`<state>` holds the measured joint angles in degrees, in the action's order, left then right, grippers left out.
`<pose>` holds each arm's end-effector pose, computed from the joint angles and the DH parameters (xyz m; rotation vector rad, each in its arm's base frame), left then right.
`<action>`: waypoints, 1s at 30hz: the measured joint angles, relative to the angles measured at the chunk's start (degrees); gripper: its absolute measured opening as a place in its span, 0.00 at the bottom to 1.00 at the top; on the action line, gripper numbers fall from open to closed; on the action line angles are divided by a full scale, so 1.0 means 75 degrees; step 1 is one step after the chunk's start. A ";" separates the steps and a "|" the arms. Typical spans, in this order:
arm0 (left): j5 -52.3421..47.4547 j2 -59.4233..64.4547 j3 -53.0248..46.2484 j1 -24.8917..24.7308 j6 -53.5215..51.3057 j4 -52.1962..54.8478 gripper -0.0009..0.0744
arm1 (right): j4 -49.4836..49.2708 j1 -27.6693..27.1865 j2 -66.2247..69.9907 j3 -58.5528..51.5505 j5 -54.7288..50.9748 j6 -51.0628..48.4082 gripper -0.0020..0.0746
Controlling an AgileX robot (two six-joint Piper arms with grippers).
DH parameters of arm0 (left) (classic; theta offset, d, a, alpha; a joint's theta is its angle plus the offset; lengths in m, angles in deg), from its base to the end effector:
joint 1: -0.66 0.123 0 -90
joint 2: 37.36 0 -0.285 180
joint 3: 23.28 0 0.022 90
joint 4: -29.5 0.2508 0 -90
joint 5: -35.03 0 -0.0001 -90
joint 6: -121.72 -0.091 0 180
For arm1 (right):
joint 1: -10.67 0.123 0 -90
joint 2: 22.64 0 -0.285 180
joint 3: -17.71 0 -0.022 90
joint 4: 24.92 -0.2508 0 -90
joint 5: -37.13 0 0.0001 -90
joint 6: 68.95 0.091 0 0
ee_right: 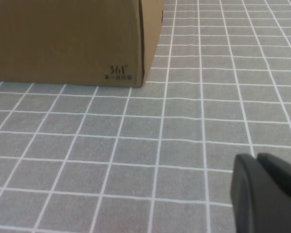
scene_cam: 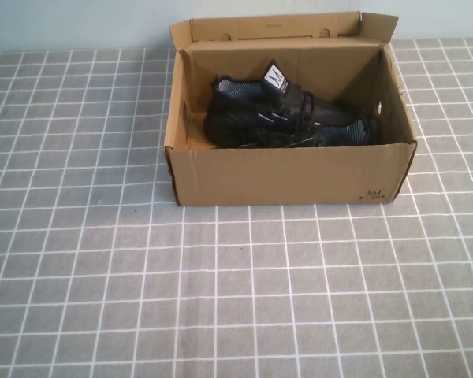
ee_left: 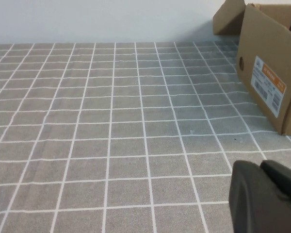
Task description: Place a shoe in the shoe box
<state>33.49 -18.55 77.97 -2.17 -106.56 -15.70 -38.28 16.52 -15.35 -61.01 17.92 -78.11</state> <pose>0.0715 -0.0053 0.1900 0.1030 1.7186 -0.0131 0.0527 0.0124 0.1754 -0.0916 1.8288 0.1842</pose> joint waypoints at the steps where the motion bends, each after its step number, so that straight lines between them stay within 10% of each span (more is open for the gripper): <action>1: 0.0000 0.0000 0.0000 0.0000 0.0000 0.0000 0.01 | -0.0013 0.0000 0.0000 0.0000 0.0000 0.0000 0.01; 22: 0.0045 -0.0033 0.0000 0.0000 0.0000 0.0100 0.01 | -0.0037 0.0000 0.0000 0.0000 -0.0006 0.0000 0.01; 30: -0.0527 -0.0604 0.0000 0.0000 0.3821 0.4287 0.01 | -0.0037 0.0000 0.0000 0.0000 -0.0006 0.0000 0.01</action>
<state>29.55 -23.08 77.97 -2.17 -77.91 16.45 -38.56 16.52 -15.35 -61.01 17.87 -78.11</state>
